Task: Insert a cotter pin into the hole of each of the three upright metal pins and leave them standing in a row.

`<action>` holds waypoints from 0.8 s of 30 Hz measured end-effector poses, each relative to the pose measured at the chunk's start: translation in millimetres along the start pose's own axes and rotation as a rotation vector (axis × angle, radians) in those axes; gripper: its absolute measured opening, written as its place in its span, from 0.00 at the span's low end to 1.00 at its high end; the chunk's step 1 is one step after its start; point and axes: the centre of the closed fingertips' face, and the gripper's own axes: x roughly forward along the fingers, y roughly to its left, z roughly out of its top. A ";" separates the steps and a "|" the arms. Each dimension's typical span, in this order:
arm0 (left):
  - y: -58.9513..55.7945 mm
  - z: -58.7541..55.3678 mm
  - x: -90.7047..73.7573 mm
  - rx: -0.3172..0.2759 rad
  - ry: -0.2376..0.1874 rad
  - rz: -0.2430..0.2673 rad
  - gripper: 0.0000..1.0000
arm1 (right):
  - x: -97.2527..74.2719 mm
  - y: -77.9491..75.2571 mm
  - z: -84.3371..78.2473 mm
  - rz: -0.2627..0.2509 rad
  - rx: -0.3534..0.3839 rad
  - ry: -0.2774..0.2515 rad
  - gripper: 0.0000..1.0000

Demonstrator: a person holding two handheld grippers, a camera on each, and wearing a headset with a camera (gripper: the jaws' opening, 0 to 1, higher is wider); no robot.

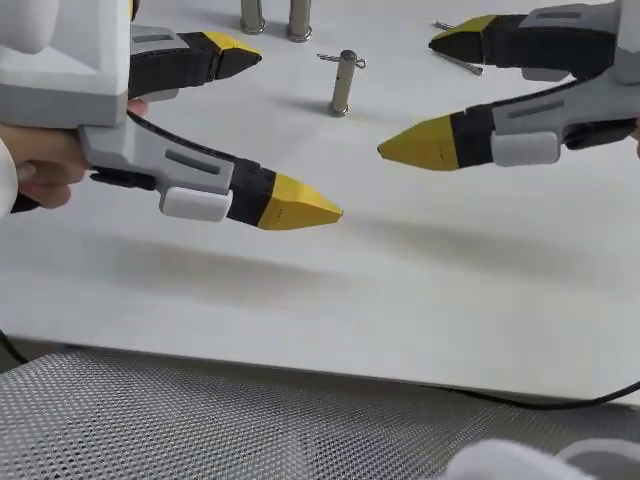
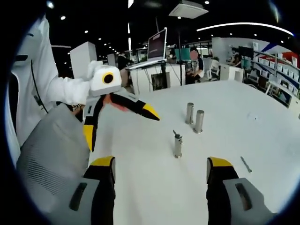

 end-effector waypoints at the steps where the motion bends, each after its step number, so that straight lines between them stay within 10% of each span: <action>1: 0.0 0.1 -0.6 -0.003 -0.002 0.002 0.99 | -2.9 1.1 -2.1 -0.008 0.016 -0.003 0.80; 24: -6.3 4.1 -5.1 -0.068 -0.032 0.011 0.99 | -32.4 10.5 -33.6 -0.156 0.204 0.002 0.98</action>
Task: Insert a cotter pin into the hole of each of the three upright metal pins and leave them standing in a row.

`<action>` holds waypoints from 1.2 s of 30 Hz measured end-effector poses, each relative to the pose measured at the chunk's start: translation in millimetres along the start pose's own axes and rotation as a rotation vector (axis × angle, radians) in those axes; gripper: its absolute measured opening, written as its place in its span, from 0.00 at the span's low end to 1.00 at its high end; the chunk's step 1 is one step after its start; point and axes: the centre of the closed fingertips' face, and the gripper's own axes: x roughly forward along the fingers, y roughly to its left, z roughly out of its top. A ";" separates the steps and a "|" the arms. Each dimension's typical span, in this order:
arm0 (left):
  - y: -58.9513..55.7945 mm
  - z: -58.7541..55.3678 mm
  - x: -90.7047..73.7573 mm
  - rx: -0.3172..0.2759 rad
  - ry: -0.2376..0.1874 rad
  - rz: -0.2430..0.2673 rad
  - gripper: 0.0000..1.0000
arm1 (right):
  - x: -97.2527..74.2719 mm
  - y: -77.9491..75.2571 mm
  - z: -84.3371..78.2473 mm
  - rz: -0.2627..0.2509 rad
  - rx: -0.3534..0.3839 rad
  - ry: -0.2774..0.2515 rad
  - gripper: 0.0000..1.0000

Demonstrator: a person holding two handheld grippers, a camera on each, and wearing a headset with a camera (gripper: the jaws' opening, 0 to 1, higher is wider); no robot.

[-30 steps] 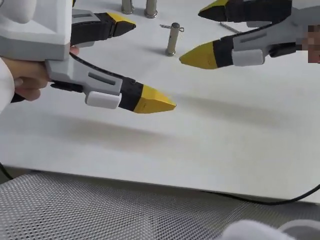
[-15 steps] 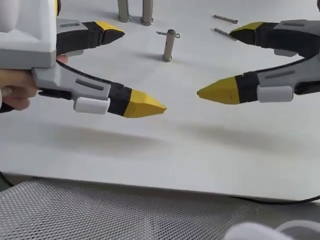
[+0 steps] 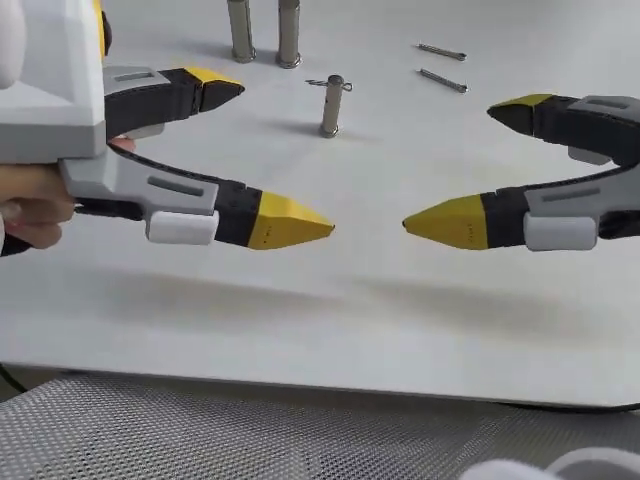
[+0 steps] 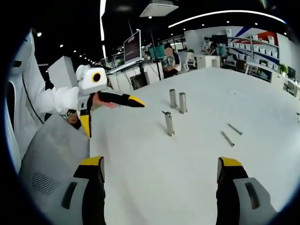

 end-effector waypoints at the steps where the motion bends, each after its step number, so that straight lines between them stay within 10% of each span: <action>1: 0.5 -0.5 -0.2 -0.002 0.001 0.002 0.99 | -1.6 -1.6 -0.5 -0.010 -0.001 -0.002 0.98; 19: 20.6 7.2 -8.2 -0.026 -0.034 0.060 0.99 | -19.7 -14.5 -8.9 -0.098 0.041 -0.010 0.98; 36: 89.6 39.2 -17.6 0.080 -0.082 0.185 0.86 | -18.4 -9.3 -11.9 -0.089 0.047 0.002 0.98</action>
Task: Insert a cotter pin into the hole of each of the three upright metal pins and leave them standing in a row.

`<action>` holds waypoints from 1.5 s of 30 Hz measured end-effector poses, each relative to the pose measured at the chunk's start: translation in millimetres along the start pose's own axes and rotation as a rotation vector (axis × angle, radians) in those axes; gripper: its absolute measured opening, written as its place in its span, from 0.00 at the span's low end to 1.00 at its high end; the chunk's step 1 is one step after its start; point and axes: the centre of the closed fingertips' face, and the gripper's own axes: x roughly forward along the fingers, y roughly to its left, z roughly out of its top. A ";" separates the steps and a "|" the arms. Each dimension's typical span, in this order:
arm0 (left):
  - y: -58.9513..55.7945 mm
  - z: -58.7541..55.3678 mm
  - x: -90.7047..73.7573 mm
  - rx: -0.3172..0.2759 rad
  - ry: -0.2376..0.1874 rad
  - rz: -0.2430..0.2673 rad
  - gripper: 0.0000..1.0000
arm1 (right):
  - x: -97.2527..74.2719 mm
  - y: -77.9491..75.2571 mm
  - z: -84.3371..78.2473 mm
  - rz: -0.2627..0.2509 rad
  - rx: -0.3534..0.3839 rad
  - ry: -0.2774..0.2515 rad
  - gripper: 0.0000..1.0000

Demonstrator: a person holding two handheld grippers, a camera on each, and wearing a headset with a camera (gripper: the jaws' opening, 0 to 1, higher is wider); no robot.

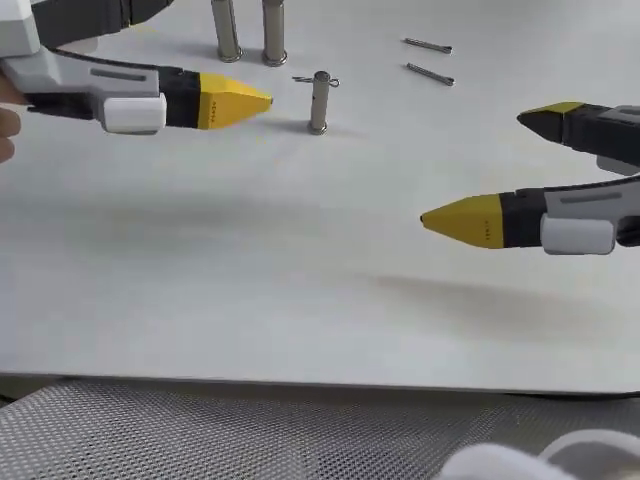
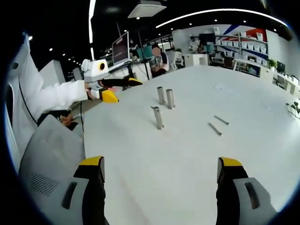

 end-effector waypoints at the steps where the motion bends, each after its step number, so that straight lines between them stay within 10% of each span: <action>1: 3.1 0.3 0.9 -0.001 -0.001 0.002 0.84 | -0.1 0.0 -0.4 0.000 0.001 0.002 0.98; 20: 78.5 -13.0 39.1 -0.005 0.034 0.176 0.48 | 2.7 0.2 -5.5 0.003 0.016 0.022 0.97; 45: 88.8 -29.2 64.0 0.064 0.094 0.167 0.11 | 4.2 0.8 -10.9 0.020 0.041 0.023 0.94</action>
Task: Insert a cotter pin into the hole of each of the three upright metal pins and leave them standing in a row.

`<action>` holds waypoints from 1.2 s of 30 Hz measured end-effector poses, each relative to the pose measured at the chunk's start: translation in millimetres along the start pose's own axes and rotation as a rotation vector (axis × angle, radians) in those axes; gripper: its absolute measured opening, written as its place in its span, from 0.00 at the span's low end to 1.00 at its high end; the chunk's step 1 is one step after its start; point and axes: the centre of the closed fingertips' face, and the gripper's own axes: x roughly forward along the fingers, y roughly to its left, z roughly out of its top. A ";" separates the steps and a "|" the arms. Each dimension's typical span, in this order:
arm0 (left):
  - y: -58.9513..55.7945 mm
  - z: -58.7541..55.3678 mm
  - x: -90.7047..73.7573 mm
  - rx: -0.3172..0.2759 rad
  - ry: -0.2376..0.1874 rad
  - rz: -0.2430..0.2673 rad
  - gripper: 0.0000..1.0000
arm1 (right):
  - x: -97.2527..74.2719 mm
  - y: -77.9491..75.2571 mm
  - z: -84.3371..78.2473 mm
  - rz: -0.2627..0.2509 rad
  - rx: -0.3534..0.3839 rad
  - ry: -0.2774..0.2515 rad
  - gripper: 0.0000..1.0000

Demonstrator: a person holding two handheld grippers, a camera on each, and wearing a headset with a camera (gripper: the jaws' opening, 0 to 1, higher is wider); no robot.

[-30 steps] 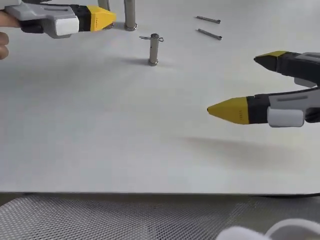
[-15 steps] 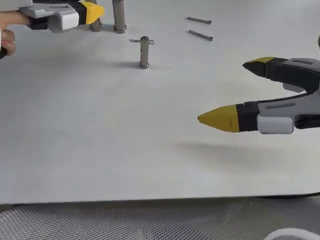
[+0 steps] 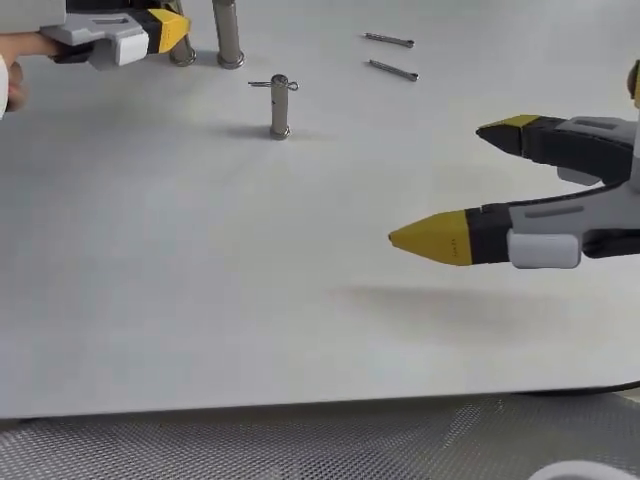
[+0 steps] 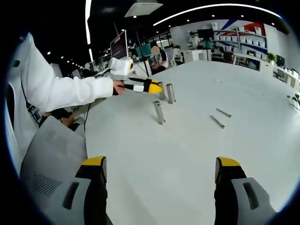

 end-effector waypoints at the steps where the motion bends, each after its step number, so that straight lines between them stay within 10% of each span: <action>1: 0.1 -0.2 -0.4 -0.007 -0.003 -0.004 0.11 | 0.1 -0.1 -0.3 0.000 0.000 0.001 0.94; 20: -14.1 15.0 -24.0 0.036 0.024 0.018 0.09 | -1.3 -1.8 1.8 0.004 0.003 -0.011 0.93; 36: -84.2 68.4 -78.9 0.141 -0.076 -0.163 0.10 | -7.7 0.4 6.1 -0.007 -0.006 -0.030 0.93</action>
